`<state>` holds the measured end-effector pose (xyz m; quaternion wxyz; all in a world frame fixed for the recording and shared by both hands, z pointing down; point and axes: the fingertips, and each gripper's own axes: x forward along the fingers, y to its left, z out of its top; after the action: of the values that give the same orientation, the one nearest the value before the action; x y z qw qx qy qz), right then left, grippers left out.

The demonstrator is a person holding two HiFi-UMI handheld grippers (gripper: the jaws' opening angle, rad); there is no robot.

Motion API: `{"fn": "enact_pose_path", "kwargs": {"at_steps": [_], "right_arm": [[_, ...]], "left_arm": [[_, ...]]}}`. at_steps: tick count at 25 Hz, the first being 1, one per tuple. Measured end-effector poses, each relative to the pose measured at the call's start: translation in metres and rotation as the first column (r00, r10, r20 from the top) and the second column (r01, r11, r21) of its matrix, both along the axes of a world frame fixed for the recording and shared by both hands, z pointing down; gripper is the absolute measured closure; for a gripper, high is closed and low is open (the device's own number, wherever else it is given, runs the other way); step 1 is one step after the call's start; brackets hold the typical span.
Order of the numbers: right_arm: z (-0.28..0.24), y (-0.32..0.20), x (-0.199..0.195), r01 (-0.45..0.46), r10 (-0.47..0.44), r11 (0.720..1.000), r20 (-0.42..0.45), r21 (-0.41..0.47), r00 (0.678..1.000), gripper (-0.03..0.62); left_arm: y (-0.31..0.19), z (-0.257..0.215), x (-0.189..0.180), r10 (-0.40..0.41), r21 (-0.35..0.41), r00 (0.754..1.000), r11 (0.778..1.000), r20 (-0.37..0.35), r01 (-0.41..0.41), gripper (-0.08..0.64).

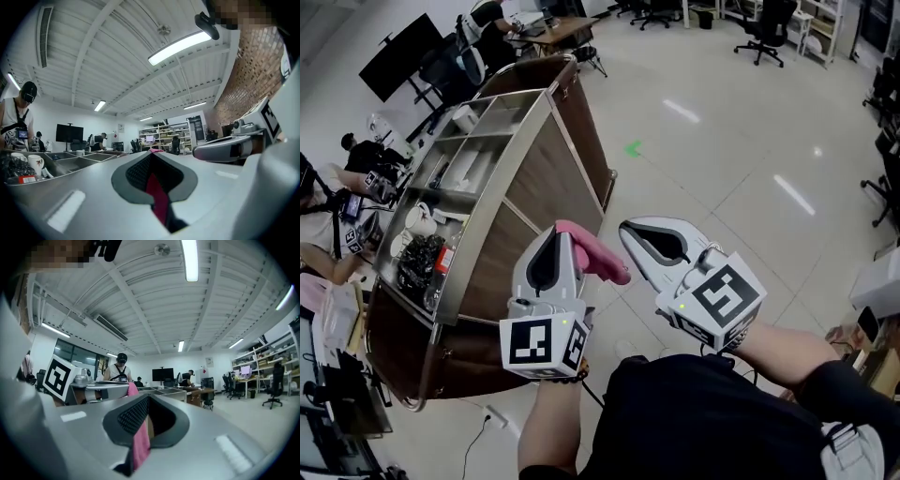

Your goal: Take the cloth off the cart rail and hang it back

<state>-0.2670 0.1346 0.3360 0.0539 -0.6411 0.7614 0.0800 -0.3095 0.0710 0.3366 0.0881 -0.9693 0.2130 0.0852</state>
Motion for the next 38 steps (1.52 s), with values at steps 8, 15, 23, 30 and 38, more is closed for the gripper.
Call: {"fn": "enact_pose_path", "kwargs": {"at_steps": [8, 15, 23, 30, 38], "right_arm": [[0.015, -0.023, 0.049, -0.129, 0.13, 0.99, 0.011, -0.06, 0.991, 0.6], [0.009, -0.075, 0.089, -0.198, 0.199, 0.98, 0.017, -0.034, 0.98, 0.6], [0.007, -0.168, 0.121, -0.243, 0.243, 0.97, 0.023, -0.033, 0.97, 0.6], [0.013, -0.228, 0.124, -0.245, 0.253, 0.964, 0.073, -0.102, 0.965, 0.6], [0.007, -0.253, 0.176, -0.239, 0.244, 0.967, 0.048, -0.087, 0.969, 0.6]], "left_arm": [[-0.032, 0.016, 0.054, 0.11, -0.009, 0.994, 0.994, 0.012, -0.11, 0.554], [-0.083, 0.013, 0.097, 0.183, 0.017, 0.983, 0.983, 0.008, -0.184, 0.554], [-0.17, 0.014, 0.135, 0.241, 0.042, 0.97, 0.969, 0.021, -0.242, 0.554], [-0.227, 0.01, 0.15, 0.28, 0.058, 0.96, 0.958, 0.002, -0.28, 0.554], [-0.25, 0.0, 0.196, 0.263, 0.05, 0.965, 0.964, 0.0, -0.262, 0.554]]}}
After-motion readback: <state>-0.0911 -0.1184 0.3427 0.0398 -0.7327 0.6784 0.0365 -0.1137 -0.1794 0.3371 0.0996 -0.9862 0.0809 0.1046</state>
